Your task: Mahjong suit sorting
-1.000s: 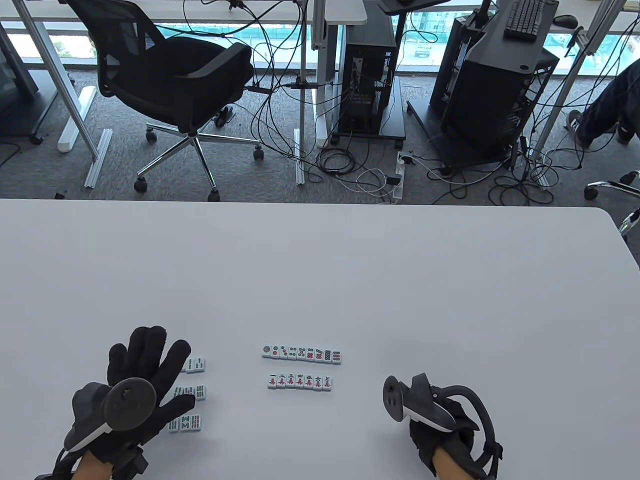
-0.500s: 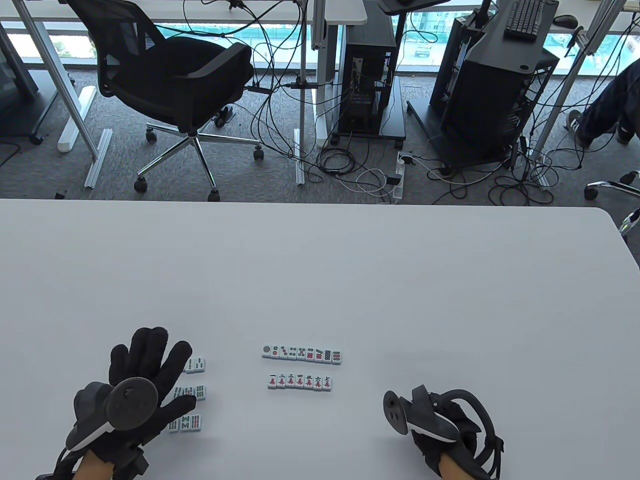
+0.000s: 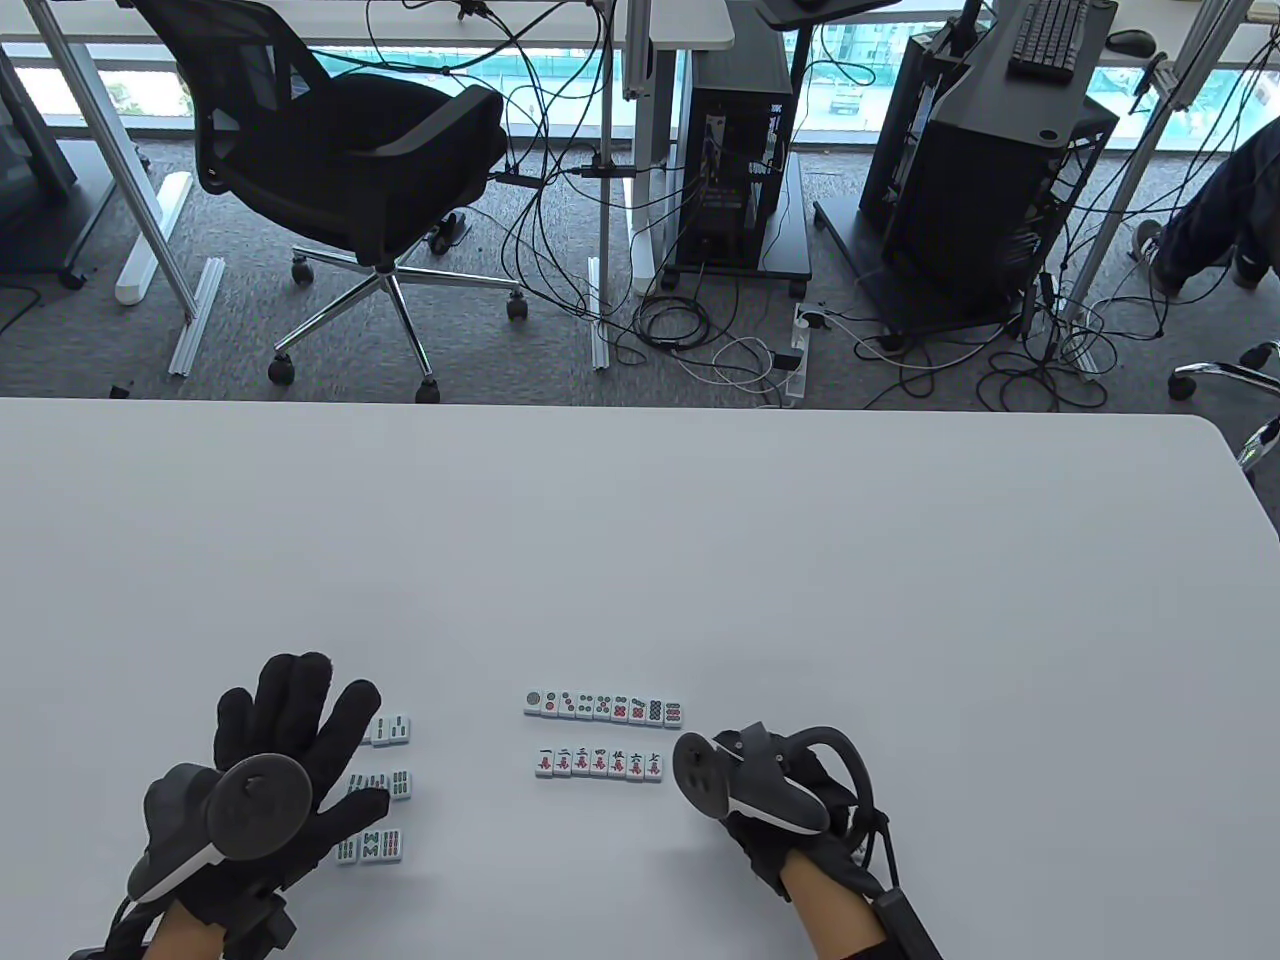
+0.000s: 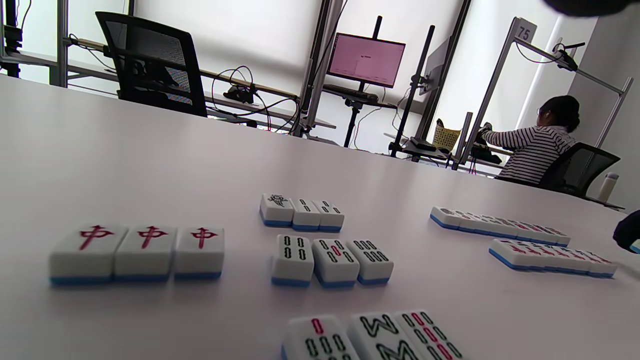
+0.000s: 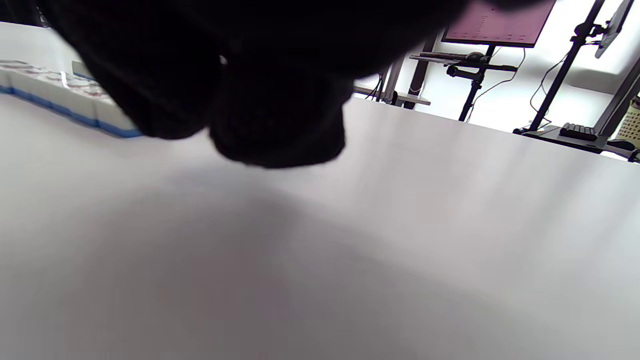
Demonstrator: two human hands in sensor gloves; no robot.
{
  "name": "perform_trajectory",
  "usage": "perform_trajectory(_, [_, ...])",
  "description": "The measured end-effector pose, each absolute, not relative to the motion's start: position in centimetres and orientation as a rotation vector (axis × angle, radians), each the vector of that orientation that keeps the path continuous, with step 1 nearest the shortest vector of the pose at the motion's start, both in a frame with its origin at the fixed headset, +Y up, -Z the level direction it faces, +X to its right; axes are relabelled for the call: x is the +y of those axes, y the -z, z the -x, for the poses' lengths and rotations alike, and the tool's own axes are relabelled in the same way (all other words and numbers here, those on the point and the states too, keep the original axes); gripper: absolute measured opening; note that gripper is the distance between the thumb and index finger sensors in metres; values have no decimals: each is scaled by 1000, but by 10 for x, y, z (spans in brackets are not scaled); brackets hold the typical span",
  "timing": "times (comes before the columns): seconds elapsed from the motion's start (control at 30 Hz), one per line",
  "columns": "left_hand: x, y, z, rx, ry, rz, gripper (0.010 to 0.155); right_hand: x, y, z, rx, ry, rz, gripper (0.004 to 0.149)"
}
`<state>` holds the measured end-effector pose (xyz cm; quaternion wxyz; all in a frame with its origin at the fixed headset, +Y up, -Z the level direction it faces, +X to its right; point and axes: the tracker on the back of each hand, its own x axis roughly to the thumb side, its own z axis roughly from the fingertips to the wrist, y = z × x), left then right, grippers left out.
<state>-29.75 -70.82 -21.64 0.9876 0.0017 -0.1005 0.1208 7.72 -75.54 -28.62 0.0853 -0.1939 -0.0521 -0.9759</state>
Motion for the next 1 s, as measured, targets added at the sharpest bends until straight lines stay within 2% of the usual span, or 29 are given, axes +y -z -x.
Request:
perform_trajectory(0.23, [-707, 216, 299, -204, -250, -14, 86, -769, 291, -50, -160, 2872, 594, 59])
perform_trajectory(0.57, [-707, 216, 299, -208, -249, -13, 86, -761, 286, -62, -113, 2857, 568, 62])
perform_trajectory(0.8, [-708, 216, 297, -212, -241, -6, 86, -742, 275, -116, -176, 2884, 411, 62])
perform_trajectory(1.0, [-708, 216, 297, -211, -239, -4, 86, -738, 261, -172, -380, 2844, 227, 63])
